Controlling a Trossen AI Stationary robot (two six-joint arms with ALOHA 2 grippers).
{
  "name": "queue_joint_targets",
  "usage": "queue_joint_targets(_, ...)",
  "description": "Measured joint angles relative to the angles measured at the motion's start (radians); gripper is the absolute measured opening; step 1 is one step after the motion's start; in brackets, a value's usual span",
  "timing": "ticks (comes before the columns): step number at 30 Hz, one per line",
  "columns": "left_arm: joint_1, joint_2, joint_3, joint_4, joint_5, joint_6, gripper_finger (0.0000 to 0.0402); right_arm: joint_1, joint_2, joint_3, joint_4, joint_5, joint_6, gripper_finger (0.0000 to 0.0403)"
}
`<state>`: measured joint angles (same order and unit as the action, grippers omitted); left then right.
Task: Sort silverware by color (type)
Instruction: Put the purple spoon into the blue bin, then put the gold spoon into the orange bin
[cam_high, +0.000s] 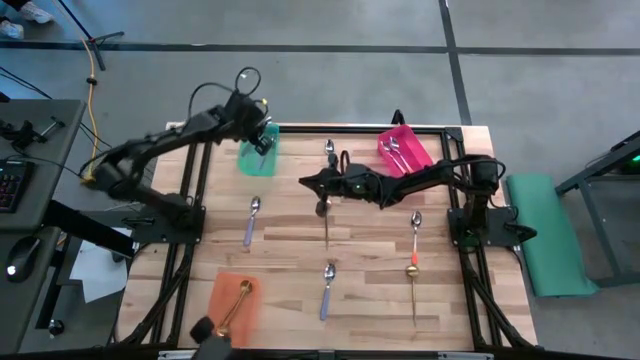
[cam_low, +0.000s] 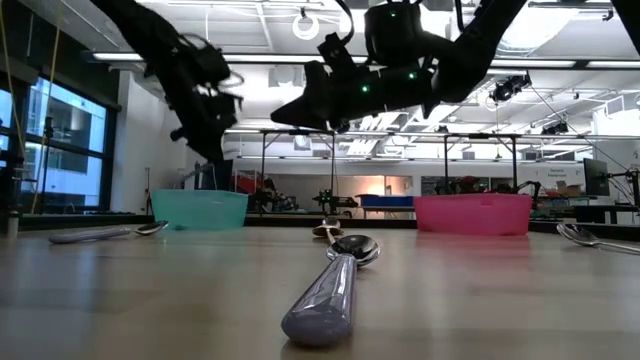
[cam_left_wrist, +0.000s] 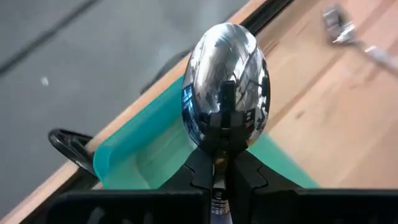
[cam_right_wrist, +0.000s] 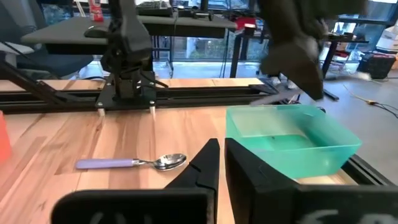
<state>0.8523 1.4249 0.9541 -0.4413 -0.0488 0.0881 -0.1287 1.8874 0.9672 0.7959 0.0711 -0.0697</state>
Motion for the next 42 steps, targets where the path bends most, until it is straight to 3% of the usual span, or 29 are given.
queue_joint_targets(8, 0.066, 0.203, 0.103, -0.031, 0.054, -0.006, 0.0009, 0.006, 0.0, 0.0, -0.009, 0.0, -0.024, 0.0001)
queue_joint_targets(16, 0.071, 0.263, 0.118, -0.029, 0.118, -0.033, 0.0009, 0.006, 0.0, 0.0, -0.014, 0.0, -0.025, 0.0)
queue_joint_targets(35, 0.072, 0.26, 0.117, -0.027, 0.118, 0.025, 0.0058, 0.006, -0.001, 0.0, -0.037, 0.001, -0.024, 0.0)
queue_joint_targets(42, 0.07, 0.174, 0.108, -0.017, 0.117, 0.037, 0.0059, 0.006, -0.001, 0.0, -0.038, 0.001, -0.024, 0.0)
